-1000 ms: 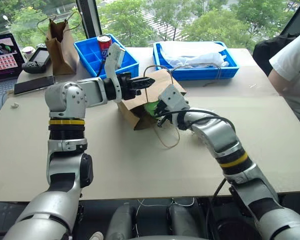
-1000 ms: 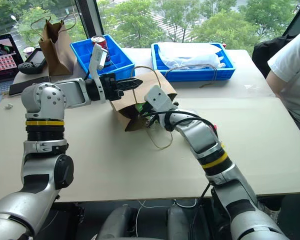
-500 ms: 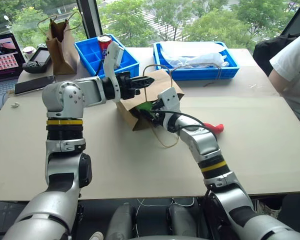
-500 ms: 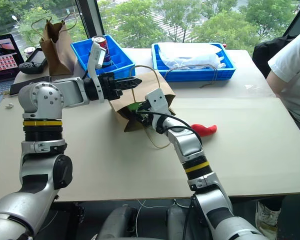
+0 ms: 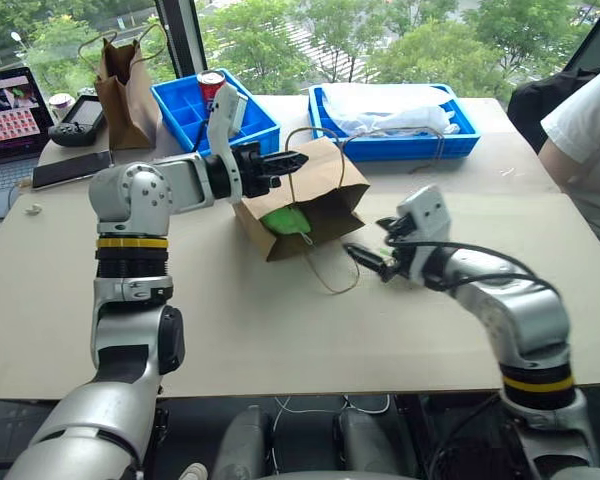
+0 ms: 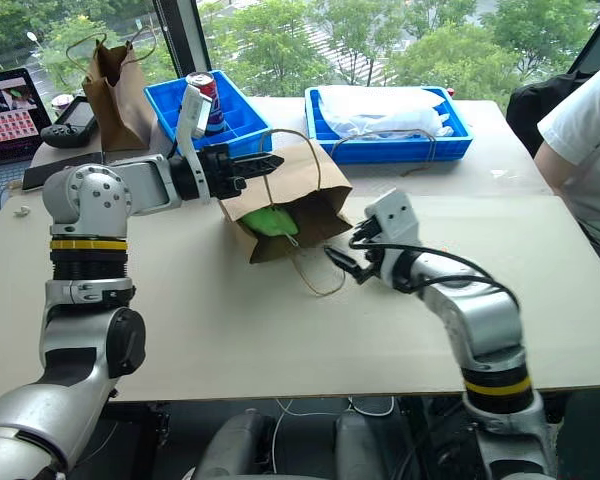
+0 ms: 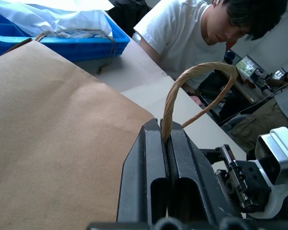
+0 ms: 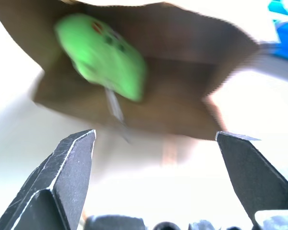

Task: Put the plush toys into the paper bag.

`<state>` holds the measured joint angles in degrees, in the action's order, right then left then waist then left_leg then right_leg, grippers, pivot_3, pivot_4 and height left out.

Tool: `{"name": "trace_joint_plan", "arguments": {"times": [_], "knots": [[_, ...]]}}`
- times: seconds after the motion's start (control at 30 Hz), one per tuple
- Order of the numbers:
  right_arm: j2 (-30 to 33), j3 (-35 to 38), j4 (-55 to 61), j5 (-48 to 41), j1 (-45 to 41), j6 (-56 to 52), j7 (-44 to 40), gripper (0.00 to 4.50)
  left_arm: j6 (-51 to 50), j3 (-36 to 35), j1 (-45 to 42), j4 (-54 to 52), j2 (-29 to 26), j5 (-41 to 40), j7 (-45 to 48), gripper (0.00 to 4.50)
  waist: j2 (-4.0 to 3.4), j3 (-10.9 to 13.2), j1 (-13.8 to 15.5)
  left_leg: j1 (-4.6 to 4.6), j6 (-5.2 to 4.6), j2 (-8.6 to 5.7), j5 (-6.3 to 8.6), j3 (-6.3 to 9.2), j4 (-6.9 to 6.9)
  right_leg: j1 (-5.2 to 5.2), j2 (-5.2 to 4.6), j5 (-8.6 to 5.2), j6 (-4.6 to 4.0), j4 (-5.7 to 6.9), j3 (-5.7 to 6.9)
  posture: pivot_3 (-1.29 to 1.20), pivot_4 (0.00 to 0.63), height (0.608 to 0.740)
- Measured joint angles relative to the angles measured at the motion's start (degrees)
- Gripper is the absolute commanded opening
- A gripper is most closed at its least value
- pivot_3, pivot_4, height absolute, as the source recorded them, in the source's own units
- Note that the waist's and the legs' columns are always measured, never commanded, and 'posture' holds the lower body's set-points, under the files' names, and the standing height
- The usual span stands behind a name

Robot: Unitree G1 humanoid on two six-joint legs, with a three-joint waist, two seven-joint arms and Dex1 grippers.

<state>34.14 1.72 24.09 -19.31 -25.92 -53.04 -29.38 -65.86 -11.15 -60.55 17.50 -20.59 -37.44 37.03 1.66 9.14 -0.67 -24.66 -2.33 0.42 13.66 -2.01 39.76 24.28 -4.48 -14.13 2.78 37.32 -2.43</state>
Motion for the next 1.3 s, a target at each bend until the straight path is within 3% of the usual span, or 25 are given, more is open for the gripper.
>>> {"name": "trace_joint_plan", "arguments": {"times": [0.1, 0.4, 0.5, 0.63, 0.87, 1.03, 1.3], "knots": [[7.29, -0.19, -2.11, 2.54, 0.00, 0.71, -1.71, 4.45, 0.11, 0.07, 0.00, 0.38, 0.11, 0.00, 0.07, 0.00, 0.00, 0.00, -0.14, 0.01, -0.01, 0.02, 0.00, -0.02, -0.02, -0.03, 0.07, 0.00, -0.01, -0.15, -0.01, 0.00, 0.150, 0.740], [4.37, -6.67, -19.55, 7.56, -2.79, 6.04, -2.96, 4.45, 0.99, 0.19, -0.54, 0.73, 0.48, -0.03, 0.08, 0.00, 0.00, 0.00, -0.16, 0.00, -0.03, 0.03, -0.01, -0.07, -0.01, -0.03, 0.01, 0.01, -0.02, -0.14, -0.08, 0.00, 0.150, 0.740], [4.17, -8.99, -23.83, 9.70, -2.93, 7.14, -2.72, 3.75, 0.94, 0.01, -0.53, 0.66, 0.01, -0.03, -0.08, 0.00, 0.00, 0.00, 0.14, -0.04, -0.05, -0.01, 0.00, -0.06, -0.01, -0.01, -0.04, 0.02, -0.01, -0.14, -0.07, 0.00, 0.150, 0.740], [3.66, -8.33, -22.96, 9.82, -2.97, 7.22, -2.66, 2.35, 0.81, -0.17, -0.53, -0.29, -0.46, -0.17, -0.39, 0.00, 0.00, 0.00, 0.07, -0.04, -0.05, 0.00, 0.01, -0.06, -0.01, 0.00, -0.04, 0.02, 0.00, -0.13, -0.08, 0.00, 0.150, 0.740], [-0.38, -8.28, -6.19, 2.12, -5.87, -0.03, -6.12, 0.16, 0.79, -0.99, -0.49, -1.42, 1.42, -1.00, -2.39, 0.00, 0.00, 0.00, -0.18, -0.02, -0.05, 0.18, 0.01, -0.02, -0.02, 0.01, 0.09, 0.03, -0.02, -0.10, -0.01, 0.00, 0.150, 0.740], [-10.13, -12.47, -4.23, 0.62, -10.62, -2.29, -3.31, 0.04, -1.37, -1.38, 0.21, -3.28, 3.36, -2.68, -4.18, 0.00, -0.01, 0.00, -0.13, -0.02, -0.02, 0.15, -0.01, -0.04, 0.03, 0.01, 0.04, 0.07, -0.07, -0.09, -0.02, 0.00, 0.150, 0.740], [-15.67, -14.91, -19.75, 7.07, -14.77, 9.87, 0.09, 0.04, -3.38, -1.60, 0.77, -6.13, 3.76, -4.42, -5.11, 0.00, -0.01, 0.00, -0.03, -0.02, 0.00, 0.05, -0.02, -0.03, -0.02, 0.03, 0.00, 0.10, -0.04, -0.11, -0.01, 0.00, 0.150, 0.740]]}}
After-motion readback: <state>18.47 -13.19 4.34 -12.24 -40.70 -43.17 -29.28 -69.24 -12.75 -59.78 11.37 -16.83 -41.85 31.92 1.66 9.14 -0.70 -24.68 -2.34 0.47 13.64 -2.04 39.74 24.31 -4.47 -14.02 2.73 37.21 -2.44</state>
